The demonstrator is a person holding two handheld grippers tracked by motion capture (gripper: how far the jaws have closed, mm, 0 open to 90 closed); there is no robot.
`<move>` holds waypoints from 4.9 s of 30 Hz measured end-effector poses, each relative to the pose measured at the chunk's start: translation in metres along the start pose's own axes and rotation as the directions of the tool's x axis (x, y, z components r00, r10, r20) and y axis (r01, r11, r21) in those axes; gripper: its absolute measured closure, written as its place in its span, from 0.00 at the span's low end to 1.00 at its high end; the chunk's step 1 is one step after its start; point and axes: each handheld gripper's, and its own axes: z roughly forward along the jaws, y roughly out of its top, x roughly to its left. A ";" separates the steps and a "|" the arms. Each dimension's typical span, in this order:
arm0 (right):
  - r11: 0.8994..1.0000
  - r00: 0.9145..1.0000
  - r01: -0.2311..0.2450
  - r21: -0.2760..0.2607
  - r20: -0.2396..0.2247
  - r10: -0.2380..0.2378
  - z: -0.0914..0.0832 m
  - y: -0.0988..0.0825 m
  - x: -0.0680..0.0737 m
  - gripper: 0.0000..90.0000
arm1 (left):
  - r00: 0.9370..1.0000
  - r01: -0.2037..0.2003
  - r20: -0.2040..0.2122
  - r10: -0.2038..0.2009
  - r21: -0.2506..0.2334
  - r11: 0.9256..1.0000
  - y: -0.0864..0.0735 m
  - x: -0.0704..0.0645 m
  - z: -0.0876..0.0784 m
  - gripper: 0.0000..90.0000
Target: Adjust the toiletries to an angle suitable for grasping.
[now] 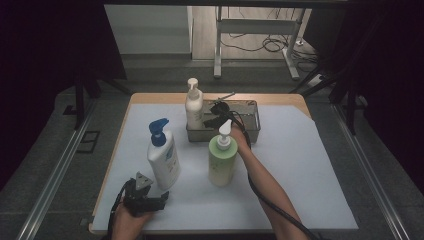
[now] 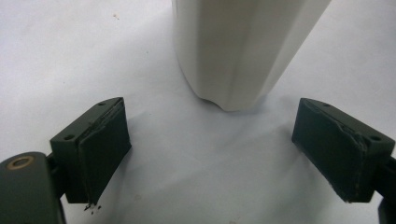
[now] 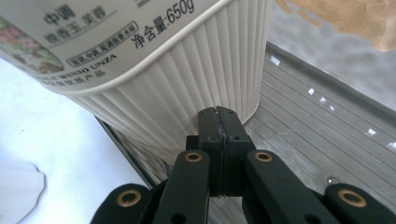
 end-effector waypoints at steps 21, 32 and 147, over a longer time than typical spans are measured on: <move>1.000 1.000 0.003 -0.006 0.026 -0.003 -0.003 0.000 0.002 0.93 | 1.000 -0.001 0.000 0.001 0.000 1.000 0.000 0.000 0.000 0.12; 0.998 0.997 0.036 -0.044 0.066 -0.033 -0.027 -0.006 -0.004 0.81 | 1.000 -0.001 -0.002 0.001 -0.001 1.000 0.000 0.000 0.000 0.12; 0.971 0.977 0.206 -0.123 -0.030 -0.211 -0.159 -0.144 0.060 0.12 | 1.000 0.002 -0.002 -0.002 -0.007 1.000 -0.001 -0.001 0.000 0.12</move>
